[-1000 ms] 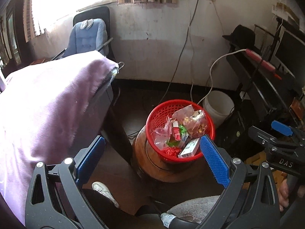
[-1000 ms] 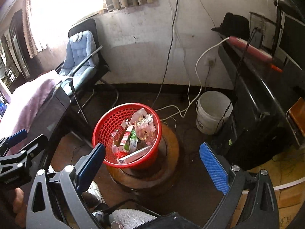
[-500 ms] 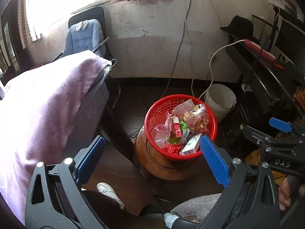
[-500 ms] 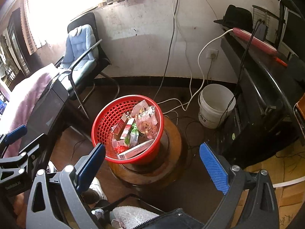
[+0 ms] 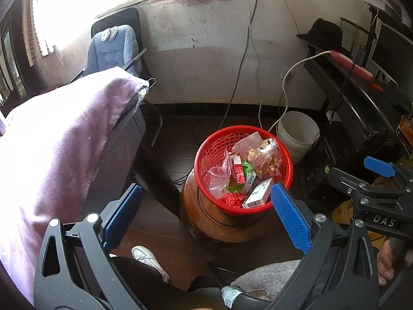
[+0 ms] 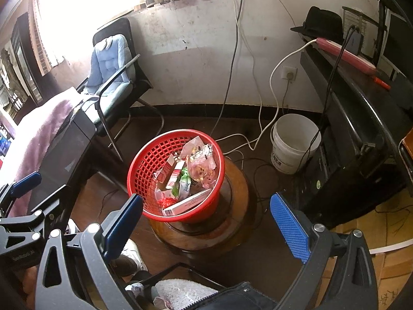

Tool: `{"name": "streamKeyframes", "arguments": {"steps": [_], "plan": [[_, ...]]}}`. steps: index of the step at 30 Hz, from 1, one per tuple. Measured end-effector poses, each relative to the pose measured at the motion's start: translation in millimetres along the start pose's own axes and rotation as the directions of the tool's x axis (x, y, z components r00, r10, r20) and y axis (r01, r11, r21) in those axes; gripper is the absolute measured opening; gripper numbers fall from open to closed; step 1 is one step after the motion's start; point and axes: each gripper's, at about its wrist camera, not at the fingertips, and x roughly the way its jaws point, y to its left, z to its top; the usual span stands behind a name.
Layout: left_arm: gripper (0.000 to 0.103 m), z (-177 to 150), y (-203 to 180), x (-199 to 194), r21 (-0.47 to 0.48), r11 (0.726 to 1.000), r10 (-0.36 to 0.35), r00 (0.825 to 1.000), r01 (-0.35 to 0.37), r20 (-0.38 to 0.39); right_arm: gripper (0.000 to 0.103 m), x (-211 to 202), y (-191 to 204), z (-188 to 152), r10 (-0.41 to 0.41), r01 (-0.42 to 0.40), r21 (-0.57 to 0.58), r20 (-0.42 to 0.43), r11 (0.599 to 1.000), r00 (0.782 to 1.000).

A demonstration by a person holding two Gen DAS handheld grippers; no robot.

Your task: Collect trash

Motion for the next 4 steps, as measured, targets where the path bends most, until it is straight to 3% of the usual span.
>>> {"name": "streamKeyframes", "arguments": {"steps": [4], "plan": [[0.096, -0.9, -1.1, -1.0, 0.005, 1.0, -0.015, 1.0, 0.015, 0.0, 0.097, -2.6, 1.6, 0.9, -0.004, 0.004, -0.002, 0.01, 1.0, 1.0]]}}
